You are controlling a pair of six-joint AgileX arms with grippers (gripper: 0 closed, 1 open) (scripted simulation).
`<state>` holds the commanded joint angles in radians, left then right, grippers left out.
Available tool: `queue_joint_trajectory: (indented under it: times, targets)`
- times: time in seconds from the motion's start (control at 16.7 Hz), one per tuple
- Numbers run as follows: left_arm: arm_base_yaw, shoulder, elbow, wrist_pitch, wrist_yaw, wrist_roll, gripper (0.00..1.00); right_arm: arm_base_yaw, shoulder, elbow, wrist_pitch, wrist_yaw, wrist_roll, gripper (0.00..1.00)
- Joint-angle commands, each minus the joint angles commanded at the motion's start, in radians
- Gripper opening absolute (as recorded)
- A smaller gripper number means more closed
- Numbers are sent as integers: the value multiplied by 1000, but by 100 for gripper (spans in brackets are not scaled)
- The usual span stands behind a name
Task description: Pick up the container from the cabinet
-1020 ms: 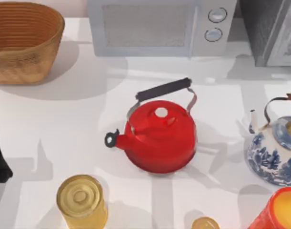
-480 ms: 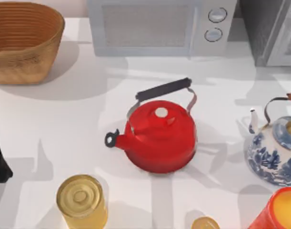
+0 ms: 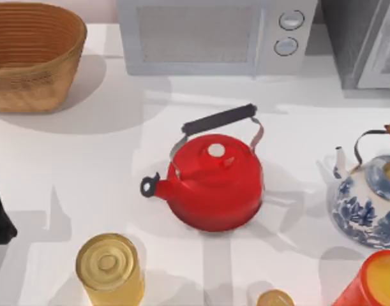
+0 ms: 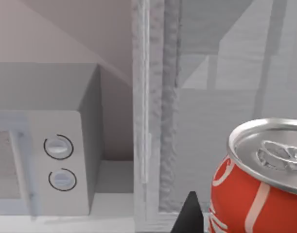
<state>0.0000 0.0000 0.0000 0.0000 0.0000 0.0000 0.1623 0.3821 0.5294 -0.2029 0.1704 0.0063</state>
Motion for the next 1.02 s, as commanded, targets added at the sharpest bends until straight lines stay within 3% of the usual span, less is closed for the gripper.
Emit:
queue_joint_trajectory:
  times: [0.24,0.42,1.02]
  targets:
    - [0,0,0,0,0,0,100,-95,-225,-338,120,-100,-4,0]
    - [0,0,0,0,0,0,100,-144,-340,-482,181,-152,-6,0]
    - [0,0,0,0,0,0,100,-163,-350,-520,218,-183,-5,0]
